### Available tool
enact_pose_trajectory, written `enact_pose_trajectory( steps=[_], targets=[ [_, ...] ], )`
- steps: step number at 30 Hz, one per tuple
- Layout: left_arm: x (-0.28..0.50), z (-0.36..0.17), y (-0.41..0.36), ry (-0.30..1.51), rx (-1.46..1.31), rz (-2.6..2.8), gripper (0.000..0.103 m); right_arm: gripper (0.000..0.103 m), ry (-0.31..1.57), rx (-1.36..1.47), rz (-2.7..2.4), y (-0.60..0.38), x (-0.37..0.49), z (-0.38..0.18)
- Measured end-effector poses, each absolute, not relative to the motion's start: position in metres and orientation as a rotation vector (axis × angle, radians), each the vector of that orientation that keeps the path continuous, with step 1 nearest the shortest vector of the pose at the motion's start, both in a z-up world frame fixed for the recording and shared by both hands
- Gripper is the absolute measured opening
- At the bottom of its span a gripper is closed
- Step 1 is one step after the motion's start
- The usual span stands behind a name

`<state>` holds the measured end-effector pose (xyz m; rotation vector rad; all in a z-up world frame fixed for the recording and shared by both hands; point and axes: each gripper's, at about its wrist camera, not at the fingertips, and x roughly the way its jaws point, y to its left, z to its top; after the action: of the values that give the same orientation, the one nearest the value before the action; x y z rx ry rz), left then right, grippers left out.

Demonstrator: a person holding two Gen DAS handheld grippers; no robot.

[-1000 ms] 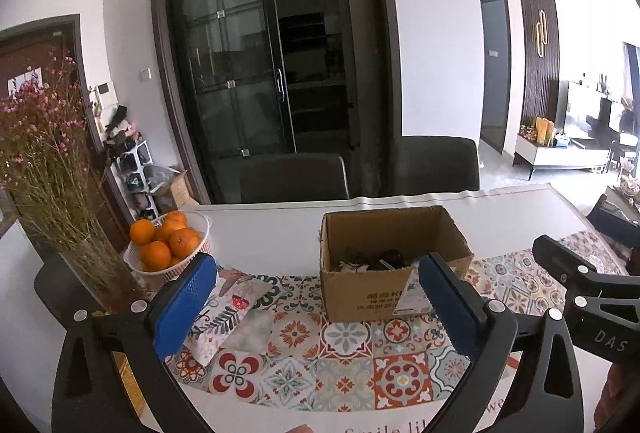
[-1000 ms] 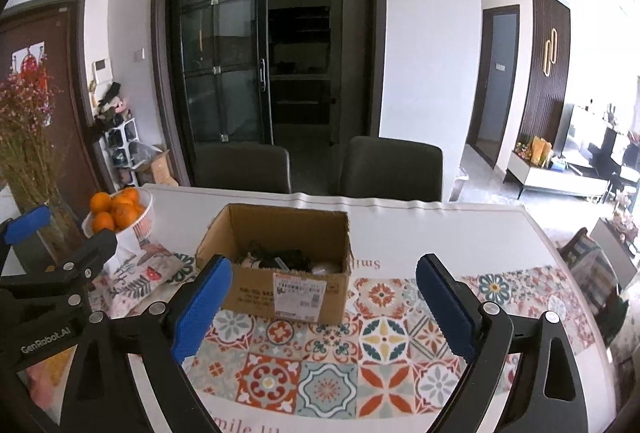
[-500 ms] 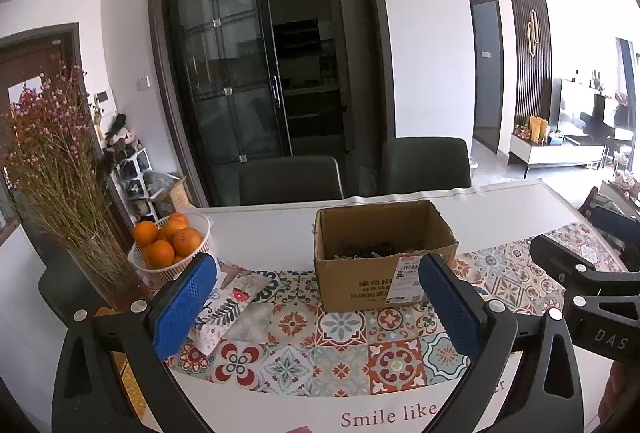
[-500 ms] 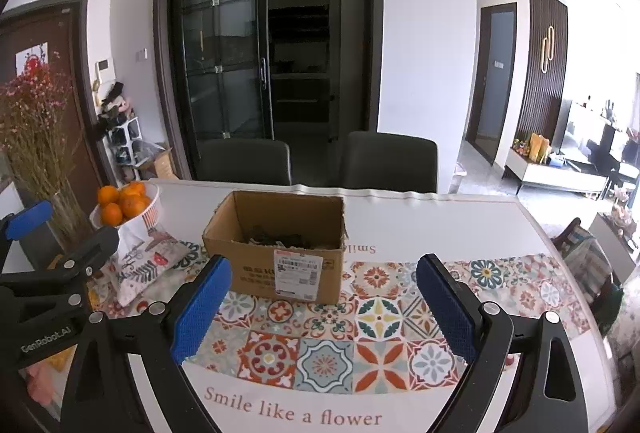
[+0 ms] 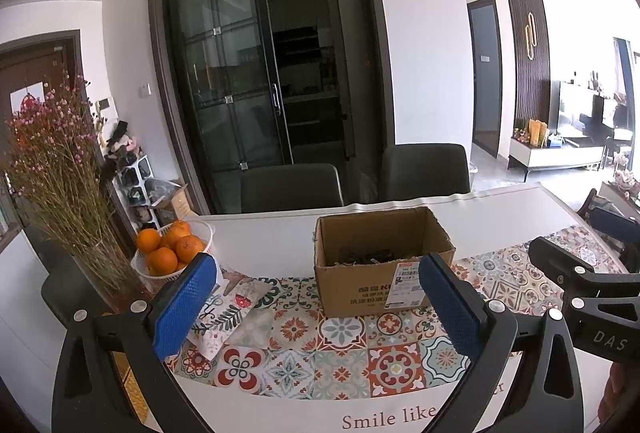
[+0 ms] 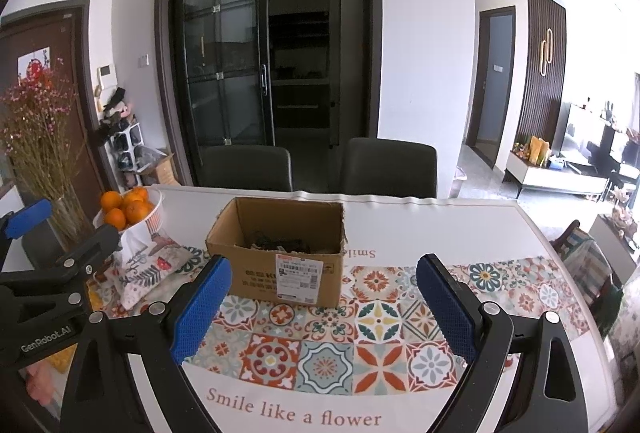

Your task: Organize rigid objects

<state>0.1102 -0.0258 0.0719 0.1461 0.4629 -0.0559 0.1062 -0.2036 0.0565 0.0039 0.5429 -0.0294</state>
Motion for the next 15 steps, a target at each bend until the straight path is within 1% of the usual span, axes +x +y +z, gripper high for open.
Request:
enact_pose_trajectory(
  steps=[15],
  targets=[
    [0.1074, 0.0753, -0.0265, 0.441, 0.153, -0.054, 0.103, 0.094, 0.536, 0.011, -0.026, -0.2056, 0.1035, 0.0581]
  ],
)
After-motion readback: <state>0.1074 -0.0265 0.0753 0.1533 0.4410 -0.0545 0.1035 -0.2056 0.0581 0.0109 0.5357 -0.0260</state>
